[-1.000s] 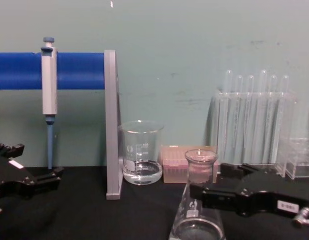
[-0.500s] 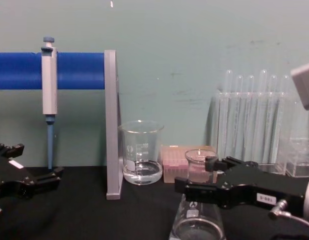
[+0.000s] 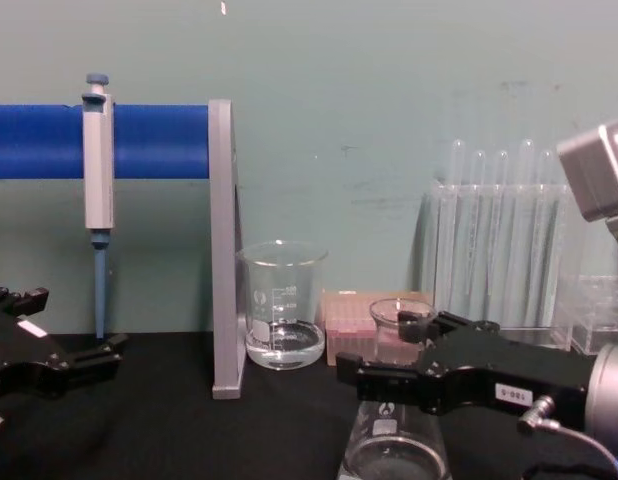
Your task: Grasp the erlenmeyer flask with one hand, shake it three times, then place it back.
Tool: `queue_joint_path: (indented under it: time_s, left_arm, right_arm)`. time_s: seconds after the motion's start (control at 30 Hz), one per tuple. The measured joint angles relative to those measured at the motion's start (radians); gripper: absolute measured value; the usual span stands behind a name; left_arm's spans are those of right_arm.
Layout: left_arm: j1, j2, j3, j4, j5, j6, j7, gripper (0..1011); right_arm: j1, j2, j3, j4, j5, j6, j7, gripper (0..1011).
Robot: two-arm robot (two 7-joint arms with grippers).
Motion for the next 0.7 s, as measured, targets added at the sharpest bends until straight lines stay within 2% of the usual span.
queue_joint_path:
  time_s: [0.57,0.7]
  left_arm:
    - [0.000,0.000,0.000,0.000,0.000,0.000,0.000,1001]
    - [0.000,0.000,0.000,0.000,0.000,0.000,0.000,1001]
  right_arm:
    - [0.003,-0.001,-0.001,0.002,-0.008,-0.003,-0.002,1000]
    - [0.002,-0.001,-0.001,0.001,-0.006,-0.003,-0.002,924]
